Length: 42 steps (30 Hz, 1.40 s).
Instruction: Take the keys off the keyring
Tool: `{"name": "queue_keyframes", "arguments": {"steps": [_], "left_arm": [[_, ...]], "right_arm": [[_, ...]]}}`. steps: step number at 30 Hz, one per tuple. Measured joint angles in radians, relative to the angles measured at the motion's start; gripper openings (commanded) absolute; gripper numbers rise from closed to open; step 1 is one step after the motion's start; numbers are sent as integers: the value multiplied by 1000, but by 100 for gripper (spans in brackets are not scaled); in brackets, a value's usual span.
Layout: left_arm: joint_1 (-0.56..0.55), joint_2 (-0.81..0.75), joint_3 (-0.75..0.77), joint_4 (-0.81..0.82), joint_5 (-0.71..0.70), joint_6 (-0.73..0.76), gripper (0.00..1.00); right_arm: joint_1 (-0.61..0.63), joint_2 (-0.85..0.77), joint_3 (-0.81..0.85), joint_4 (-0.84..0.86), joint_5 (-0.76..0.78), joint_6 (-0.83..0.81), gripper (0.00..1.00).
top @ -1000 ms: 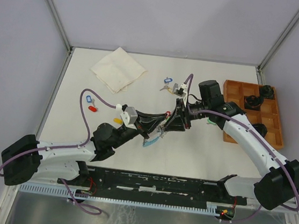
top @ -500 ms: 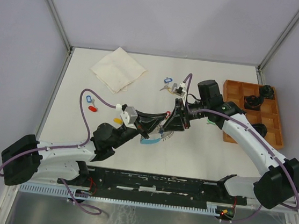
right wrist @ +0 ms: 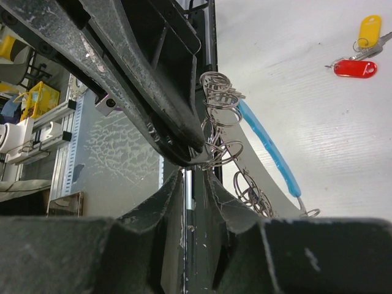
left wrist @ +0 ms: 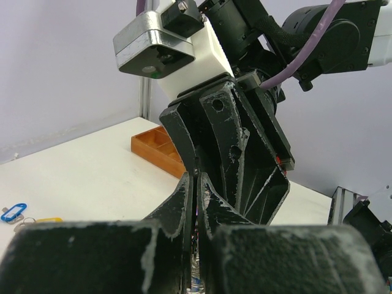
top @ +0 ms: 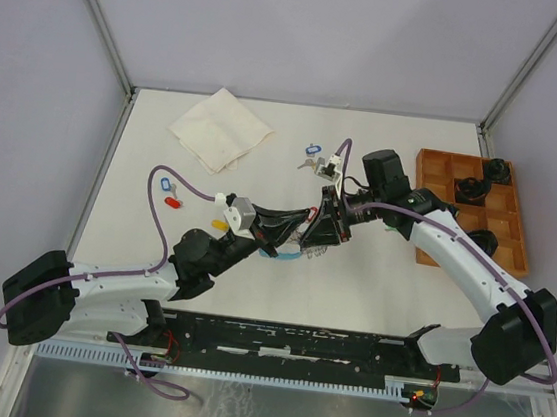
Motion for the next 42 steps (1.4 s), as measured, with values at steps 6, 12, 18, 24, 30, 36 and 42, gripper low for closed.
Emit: {"name": "queue_keyframes", "arguments": {"steps": [6,12,18,24,30,36,42], "left_arm": [[0,0,0,0,-11,0,3],[0,0,0,0,-27,0,3],[0,0,0,0,-42,-1,3],[0,0,0,0,-51,-1,3],[0,0,0,0,-58,-1,3],[0,0,0,-1,-70,-2,3],[0,0,0,-2,-78,-14,3]], "right_arm": [[0,5,-1,7,-7,14,32],[0,6,-29,59,-2,59,35],[0,6,-65,138,4,124,37],[0,7,-72,191,2,168,37],[0,7,-72,210,16,183,37],[-3,7,-73,210,50,188,37],[-15,7,-79,216,34,192,37]]}}
